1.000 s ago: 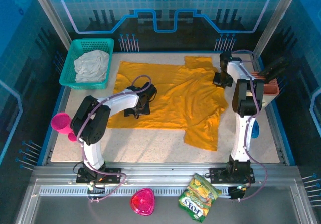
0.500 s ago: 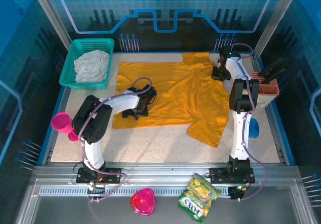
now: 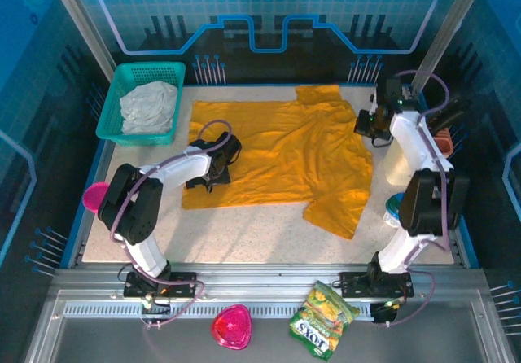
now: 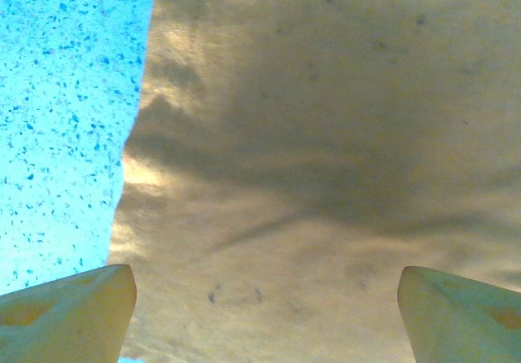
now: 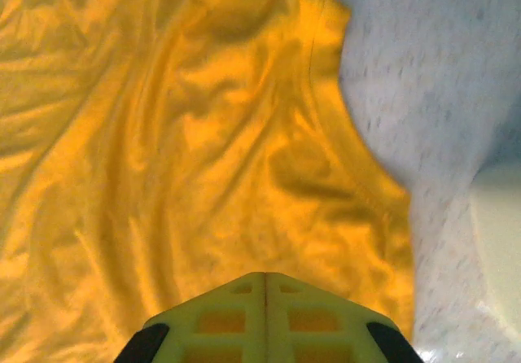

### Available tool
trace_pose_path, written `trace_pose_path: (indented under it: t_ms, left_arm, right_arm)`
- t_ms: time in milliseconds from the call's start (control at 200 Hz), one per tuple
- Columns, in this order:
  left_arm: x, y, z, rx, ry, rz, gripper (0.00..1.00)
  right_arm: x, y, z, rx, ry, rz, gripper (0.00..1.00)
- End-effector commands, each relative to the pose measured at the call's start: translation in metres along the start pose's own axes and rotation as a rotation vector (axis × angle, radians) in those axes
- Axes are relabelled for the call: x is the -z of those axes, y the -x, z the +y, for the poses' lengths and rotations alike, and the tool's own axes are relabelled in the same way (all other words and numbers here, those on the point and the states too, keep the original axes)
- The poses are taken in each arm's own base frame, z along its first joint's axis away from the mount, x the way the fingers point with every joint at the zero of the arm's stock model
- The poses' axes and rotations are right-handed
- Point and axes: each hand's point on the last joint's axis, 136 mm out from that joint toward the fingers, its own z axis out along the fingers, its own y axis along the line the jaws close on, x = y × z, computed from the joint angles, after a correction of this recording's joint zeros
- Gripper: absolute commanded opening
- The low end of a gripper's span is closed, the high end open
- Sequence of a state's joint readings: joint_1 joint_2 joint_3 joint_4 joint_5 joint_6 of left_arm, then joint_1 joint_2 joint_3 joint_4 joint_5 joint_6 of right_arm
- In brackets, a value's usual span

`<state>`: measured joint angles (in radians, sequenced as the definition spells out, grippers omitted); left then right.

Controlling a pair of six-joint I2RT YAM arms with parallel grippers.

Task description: Fold and stack the t-shirts

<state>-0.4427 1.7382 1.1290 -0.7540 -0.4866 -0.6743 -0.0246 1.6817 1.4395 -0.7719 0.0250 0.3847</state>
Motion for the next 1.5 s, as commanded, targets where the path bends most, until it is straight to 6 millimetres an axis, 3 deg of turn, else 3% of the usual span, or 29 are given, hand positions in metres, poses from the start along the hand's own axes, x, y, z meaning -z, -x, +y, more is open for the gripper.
trace_pose_path:
  t_ms: [0, 115, 265, 510, 796, 901, 971, 1161, 1321, 1496]
  left_arm:
    - [-0.014, -0.002, 0.002, 0.010, -0.029, 0.040, 0.85]
    - [-0.024, 0.004, -0.008, 0.018, -0.061, 0.061, 0.85]
    - [-0.035, 0.007, -0.022, 0.008, -0.073, 0.084, 0.84]
    - [-0.056, -0.021, -0.022, -0.008, -0.065, 0.178, 0.74]
    - [-0.066, -0.063, -0.013, -0.006, -0.074, 0.273, 0.54]
    - [-0.062, -0.075, -0.007, 0.003, -0.079, 0.280, 0.53]
    - [-0.058, -0.083, -0.003, 0.004, -0.079, 0.284, 0.53]
    - [-0.044, -0.099, 0.008, 0.008, -0.080, 0.289, 0.53]
    - [-0.034, -0.110, 0.018, 0.022, -0.079, 0.281, 0.54]
    - [-0.022, -0.109, 0.027, 0.040, -0.083, 0.250, 0.55]
  right_arm:
    - [-0.029, -0.056, 0.003, -0.057, 0.014, 0.111, 0.07]
    - [-0.051, -0.099, 0.007, -0.064, 0.013, 0.176, 0.06]
    - [-0.073, -0.129, 0.011, -0.034, -0.047, 0.230, 0.02]
    - [-0.092, -0.171, -0.007, -0.014, -0.206, 0.288, 0.00]
    - [-0.077, -0.191, -0.029, 0.033, -0.305, 0.317, 0.00]
    - [-0.069, -0.200, -0.035, 0.035, -0.311, 0.327, 0.00]
    - [-0.063, -0.217, -0.043, 0.034, -0.310, 0.351, 0.00]
    - [-0.044, -0.222, -0.034, 0.023, -0.249, 0.341, 0.00]
    - [-0.031, -0.238, -0.030, 0.013, -0.209, 0.358, 0.00]
    - [-0.017, -0.255, -0.027, -0.001, -0.174, 0.352, 0.00]
